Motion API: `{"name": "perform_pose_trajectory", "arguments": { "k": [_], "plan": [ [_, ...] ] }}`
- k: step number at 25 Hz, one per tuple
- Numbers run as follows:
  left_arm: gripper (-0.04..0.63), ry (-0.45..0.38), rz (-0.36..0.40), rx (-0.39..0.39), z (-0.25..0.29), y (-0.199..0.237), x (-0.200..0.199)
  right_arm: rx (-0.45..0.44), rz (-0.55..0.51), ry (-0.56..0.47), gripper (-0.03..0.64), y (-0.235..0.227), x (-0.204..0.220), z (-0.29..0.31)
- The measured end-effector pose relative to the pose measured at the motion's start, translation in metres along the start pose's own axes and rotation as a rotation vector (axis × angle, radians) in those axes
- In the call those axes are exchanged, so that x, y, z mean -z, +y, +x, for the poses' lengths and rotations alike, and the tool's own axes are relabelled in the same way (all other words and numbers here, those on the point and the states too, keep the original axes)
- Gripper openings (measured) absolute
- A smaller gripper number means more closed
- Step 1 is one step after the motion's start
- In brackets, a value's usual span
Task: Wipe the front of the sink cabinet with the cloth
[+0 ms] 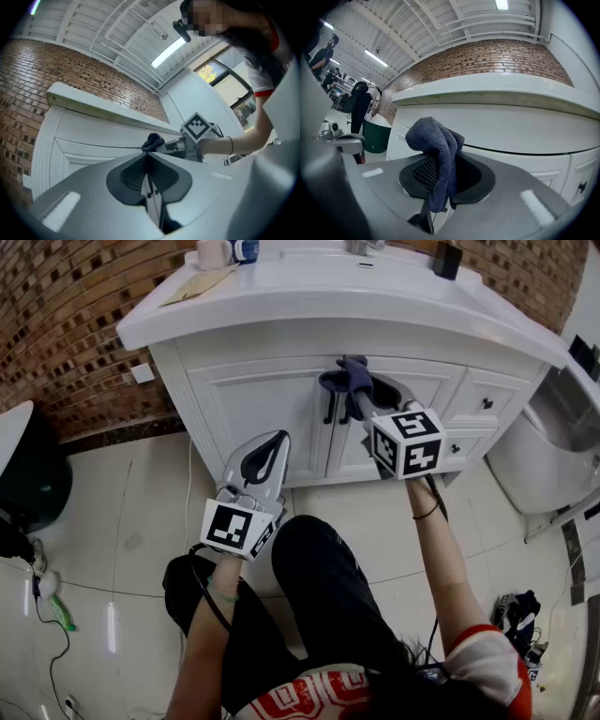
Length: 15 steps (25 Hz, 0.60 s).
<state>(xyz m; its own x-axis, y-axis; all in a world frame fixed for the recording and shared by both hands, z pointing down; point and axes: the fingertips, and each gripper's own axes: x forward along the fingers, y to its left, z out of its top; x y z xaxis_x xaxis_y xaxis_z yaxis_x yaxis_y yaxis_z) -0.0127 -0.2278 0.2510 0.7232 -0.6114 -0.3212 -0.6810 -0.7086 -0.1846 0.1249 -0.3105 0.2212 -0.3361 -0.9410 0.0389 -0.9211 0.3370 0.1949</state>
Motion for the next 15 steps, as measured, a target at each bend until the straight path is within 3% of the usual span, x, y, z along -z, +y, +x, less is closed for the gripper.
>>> {"name": "perform_pose_trajectory", "arguments": {
  "k": [6,15],
  "plan": [
    [0.0,-0.011,-0.102,-0.032,0.013,-0.003,0.015,0.023,0.01,0.022,0.075,-0.023,0.008,0.018],
    [0.0,-0.002,-0.137,-0.066,0.016,0.001,0.026,0.073,-0.008,0.036,0.077,-0.064,0.023,0.003]
  ]
}}
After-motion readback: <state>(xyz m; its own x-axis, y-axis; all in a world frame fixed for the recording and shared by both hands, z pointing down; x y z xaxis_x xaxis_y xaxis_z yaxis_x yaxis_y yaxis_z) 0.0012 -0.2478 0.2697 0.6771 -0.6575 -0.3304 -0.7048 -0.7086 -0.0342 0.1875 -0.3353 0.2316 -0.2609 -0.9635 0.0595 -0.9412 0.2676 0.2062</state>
